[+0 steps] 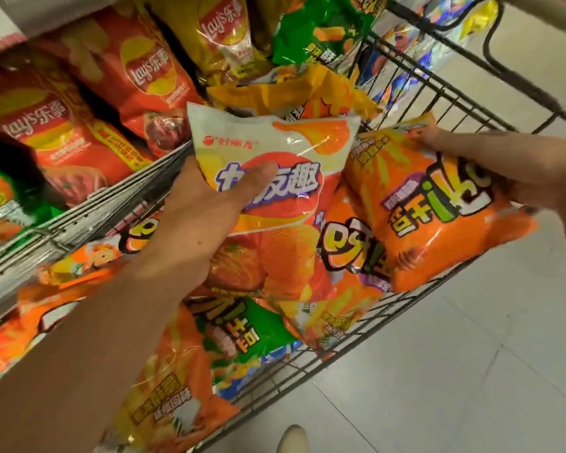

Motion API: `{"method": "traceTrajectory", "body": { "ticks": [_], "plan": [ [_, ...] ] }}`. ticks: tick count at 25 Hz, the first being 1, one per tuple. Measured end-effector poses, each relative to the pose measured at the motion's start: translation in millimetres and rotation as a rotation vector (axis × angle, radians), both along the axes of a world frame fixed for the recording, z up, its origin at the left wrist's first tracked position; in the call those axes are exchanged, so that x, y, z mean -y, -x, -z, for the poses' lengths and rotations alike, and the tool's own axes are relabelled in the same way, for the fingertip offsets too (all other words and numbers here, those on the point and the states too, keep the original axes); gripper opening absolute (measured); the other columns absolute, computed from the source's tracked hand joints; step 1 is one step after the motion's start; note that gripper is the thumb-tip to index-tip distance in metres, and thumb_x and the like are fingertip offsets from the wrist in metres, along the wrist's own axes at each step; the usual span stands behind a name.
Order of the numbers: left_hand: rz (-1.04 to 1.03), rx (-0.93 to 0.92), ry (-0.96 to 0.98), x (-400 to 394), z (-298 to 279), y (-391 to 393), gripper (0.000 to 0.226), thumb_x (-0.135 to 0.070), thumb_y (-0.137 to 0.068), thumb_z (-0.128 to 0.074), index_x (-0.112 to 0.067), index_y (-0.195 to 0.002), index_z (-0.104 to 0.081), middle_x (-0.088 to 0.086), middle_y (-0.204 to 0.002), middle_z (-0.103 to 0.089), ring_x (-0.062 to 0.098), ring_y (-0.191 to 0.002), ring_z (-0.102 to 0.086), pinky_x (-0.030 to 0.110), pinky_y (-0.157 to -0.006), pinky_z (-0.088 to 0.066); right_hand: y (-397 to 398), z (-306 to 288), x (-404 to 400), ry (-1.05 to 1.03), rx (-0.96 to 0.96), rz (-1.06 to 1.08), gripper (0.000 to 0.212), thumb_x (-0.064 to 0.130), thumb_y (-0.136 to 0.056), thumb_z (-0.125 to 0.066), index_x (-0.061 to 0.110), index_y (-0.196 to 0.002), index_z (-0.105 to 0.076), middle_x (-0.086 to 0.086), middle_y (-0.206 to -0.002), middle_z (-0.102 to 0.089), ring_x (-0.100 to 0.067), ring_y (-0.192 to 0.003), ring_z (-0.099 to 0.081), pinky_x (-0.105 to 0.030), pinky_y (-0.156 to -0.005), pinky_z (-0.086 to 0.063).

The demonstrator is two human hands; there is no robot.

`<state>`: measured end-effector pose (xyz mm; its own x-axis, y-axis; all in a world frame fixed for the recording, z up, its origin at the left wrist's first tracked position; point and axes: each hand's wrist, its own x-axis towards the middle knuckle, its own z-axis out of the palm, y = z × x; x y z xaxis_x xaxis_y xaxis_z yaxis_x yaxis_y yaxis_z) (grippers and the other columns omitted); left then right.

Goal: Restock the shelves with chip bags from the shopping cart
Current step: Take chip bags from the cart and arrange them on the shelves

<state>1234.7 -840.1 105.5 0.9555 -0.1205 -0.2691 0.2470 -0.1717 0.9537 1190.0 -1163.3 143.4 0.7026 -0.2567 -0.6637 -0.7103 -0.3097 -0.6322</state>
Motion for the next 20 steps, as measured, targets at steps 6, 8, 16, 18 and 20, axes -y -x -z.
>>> {"method": "traceTrajectory", "body": {
  "ticks": [6,8,16,18,20],
  "plan": [
    [-0.091,-0.073,0.088,-16,-7,12,0.055,-0.051,-0.082,-0.076,-0.039,-0.133,-0.058,-0.019,-0.114,-0.074,0.006,-0.104,-0.072,0.042,-0.098,-0.055,11,16,-2,-0.218,-0.058,0.033,0.051,0.063,-0.064,-0.075,0.020,-0.092,-0.082,-0.014,-0.107,-0.078,-0.033,-0.086,-0.077,-0.044,-0.062,-0.062],
    [-0.086,-0.072,0.100,-20,-13,17,0.055,-0.050,-0.083,-0.075,-0.036,-0.134,-0.059,-0.016,-0.118,-0.074,0.009,-0.107,-0.071,0.042,-0.099,-0.055,15,19,-4,-0.262,-0.057,0.088,0.058,0.061,-0.062,-0.076,0.017,-0.100,-0.081,-0.013,-0.106,-0.078,-0.030,-0.083,-0.078,-0.042,-0.061,-0.062],
    [-0.170,-0.060,0.197,-33,-38,39,0.050,-0.042,-0.087,-0.073,-0.031,-0.134,-0.059,-0.012,-0.113,-0.076,0.009,-0.097,-0.075,0.037,-0.081,-0.062,50,13,-40,-0.320,0.343,0.223,0.077,0.037,-0.059,-0.091,0.019,-0.129,-0.063,-0.011,-0.111,-0.077,-0.030,-0.093,-0.077,-0.043,-0.067,-0.062],
    [-0.174,-0.047,0.203,-40,-45,46,0.048,-0.043,-0.087,-0.073,-0.031,-0.132,-0.060,-0.011,-0.112,-0.077,0.010,-0.098,-0.075,0.038,-0.084,-0.061,63,5,-59,-0.324,0.536,0.242,0.080,0.035,-0.060,-0.094,0.022,-0.130,-0.060,-0.008,-0.113,-0.077,-0.030,-0.096,-0.076,-0.045,-0.072,-0.062],
    [-0.184,-0.025,0.221,-51,-53,55,0.044,-0.042,-0.088,-0.072,-0.029,-0.129,-0.063,-0.010,-0.108,-0.078,0.012,-0.095,-0.076,0.039,-0.079,-0.063,74,-7,-81,-0.347,0.662,0.254,0.081,0.032,-0.063,-0.094,0.026,-0.133,-0.055,-0.005,-0.116,-0.076,-0.029,-0.097,-0.076,-0.046,-0.073,-0.062]
  ]
}}
